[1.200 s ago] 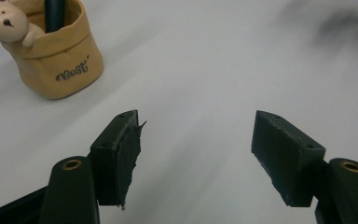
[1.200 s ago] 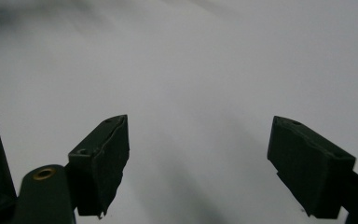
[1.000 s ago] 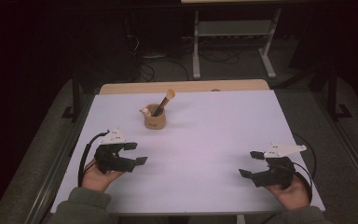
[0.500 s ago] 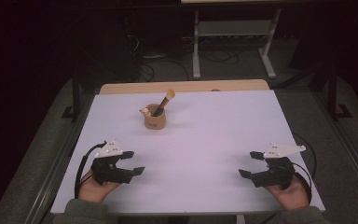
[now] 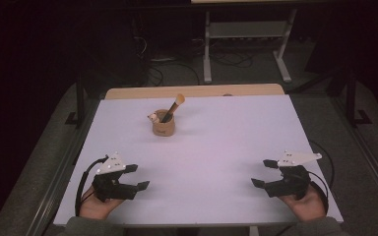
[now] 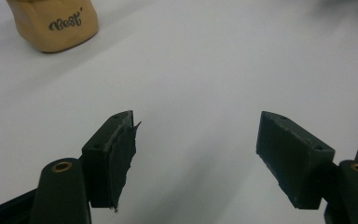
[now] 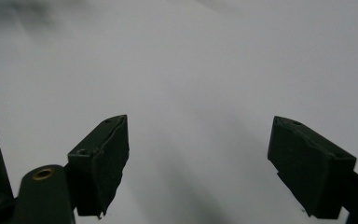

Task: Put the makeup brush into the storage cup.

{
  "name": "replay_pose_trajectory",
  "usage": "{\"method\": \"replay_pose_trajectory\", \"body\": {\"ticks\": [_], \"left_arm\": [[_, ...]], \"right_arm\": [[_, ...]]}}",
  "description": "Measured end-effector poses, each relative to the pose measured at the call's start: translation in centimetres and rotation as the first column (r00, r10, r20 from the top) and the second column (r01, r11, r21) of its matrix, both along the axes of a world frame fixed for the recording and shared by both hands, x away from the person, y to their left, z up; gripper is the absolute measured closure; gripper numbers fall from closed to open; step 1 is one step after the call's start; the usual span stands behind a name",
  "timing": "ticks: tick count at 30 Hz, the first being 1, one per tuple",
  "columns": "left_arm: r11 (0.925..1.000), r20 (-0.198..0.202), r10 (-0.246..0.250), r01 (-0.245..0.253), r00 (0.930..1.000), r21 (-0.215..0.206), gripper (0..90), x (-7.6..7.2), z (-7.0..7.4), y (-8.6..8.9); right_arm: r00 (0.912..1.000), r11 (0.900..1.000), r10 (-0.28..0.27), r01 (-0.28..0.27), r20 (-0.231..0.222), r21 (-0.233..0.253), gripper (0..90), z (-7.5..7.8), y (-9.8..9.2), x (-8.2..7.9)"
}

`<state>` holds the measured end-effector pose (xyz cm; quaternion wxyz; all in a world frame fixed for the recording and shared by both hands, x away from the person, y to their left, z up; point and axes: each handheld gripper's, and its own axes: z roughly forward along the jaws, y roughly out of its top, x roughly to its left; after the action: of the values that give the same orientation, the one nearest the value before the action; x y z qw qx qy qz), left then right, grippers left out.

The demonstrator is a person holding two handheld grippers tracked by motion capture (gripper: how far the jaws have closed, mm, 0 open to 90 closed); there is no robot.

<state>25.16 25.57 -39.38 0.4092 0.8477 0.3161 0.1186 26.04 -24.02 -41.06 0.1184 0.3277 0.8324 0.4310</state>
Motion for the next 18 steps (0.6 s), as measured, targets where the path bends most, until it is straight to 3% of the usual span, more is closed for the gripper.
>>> {"method": "replay_pose_trajectory", "body": {"ticks": [18], "left_arm": [[0.9999,-0.009,0.016,-0.016,0.9998,0.001,25.7,-0.7,-1.5,0.6]], "right_arm": [[0.9998,0.999,0.016,-0.015,0.008,-0.038,19.5,-0.1,0.5,0.0]]}}
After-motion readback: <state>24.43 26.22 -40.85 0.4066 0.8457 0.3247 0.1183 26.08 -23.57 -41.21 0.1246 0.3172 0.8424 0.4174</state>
